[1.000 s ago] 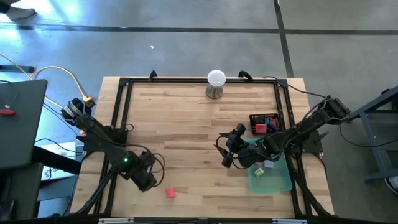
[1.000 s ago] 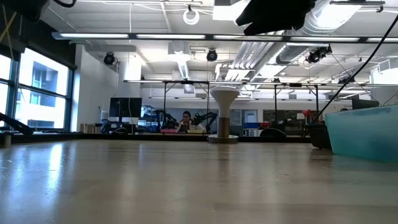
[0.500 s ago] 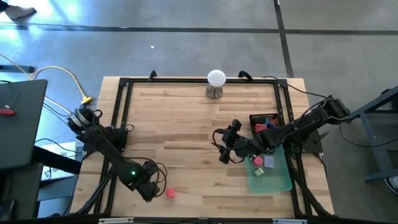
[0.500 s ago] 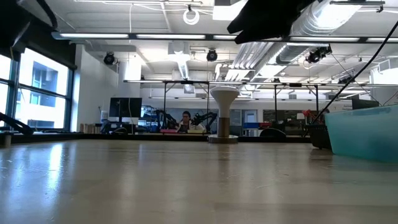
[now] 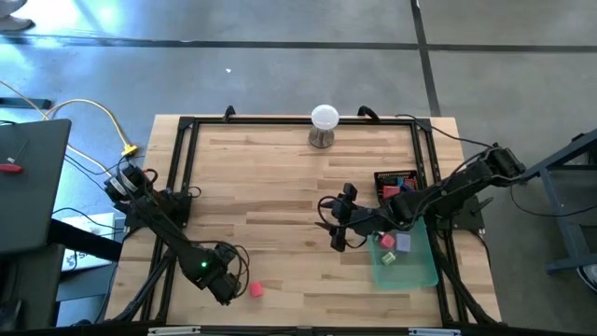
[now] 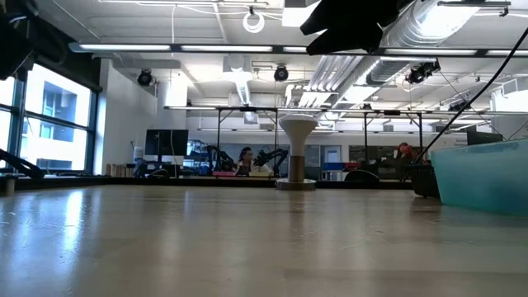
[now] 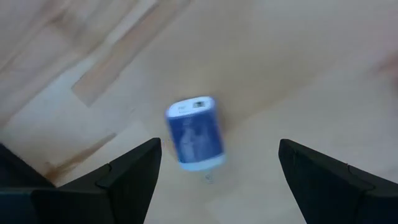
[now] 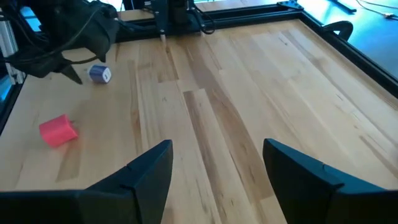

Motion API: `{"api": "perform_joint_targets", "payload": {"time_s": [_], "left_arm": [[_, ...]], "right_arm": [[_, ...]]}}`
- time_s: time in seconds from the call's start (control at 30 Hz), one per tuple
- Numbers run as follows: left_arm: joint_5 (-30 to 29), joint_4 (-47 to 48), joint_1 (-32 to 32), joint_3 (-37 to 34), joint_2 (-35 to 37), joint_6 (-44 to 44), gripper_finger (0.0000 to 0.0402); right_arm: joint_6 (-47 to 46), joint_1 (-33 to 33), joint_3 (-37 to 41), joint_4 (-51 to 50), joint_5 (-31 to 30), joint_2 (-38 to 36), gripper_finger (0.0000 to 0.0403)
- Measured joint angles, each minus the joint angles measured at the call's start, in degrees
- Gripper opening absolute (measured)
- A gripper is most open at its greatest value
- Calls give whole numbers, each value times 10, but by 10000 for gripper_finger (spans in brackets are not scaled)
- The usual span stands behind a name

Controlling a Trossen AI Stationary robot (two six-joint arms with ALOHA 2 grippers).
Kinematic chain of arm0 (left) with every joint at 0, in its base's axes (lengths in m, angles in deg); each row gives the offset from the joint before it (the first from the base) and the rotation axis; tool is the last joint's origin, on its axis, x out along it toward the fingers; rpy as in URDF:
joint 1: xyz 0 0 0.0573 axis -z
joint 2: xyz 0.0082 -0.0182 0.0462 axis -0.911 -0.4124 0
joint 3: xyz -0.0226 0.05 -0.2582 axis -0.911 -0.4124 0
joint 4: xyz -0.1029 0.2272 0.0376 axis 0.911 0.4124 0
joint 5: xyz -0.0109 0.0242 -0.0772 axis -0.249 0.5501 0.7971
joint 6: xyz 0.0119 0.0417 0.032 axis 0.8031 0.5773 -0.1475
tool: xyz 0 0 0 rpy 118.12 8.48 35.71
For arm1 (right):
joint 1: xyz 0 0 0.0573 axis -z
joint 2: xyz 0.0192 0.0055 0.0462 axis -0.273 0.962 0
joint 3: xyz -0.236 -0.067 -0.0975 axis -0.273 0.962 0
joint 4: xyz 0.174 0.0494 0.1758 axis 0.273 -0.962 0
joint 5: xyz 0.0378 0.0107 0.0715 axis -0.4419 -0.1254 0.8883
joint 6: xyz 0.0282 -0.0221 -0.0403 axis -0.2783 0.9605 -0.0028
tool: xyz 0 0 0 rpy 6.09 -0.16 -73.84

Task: Pick & Place Office items
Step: Put the purple charger adapter into the green bin

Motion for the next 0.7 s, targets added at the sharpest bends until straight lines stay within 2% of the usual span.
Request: {"api": "perform_joint_targets", "payload": {"time_s": [0.23,0.7], "left_arm": [[-26,-1,36,-26,0,-85,317],[-12,-58,16,-60,-8,-54,317]], "right_arm": [[0,0,0,0,0,0,238],[-7,0,0,0,0,0,238]]}}
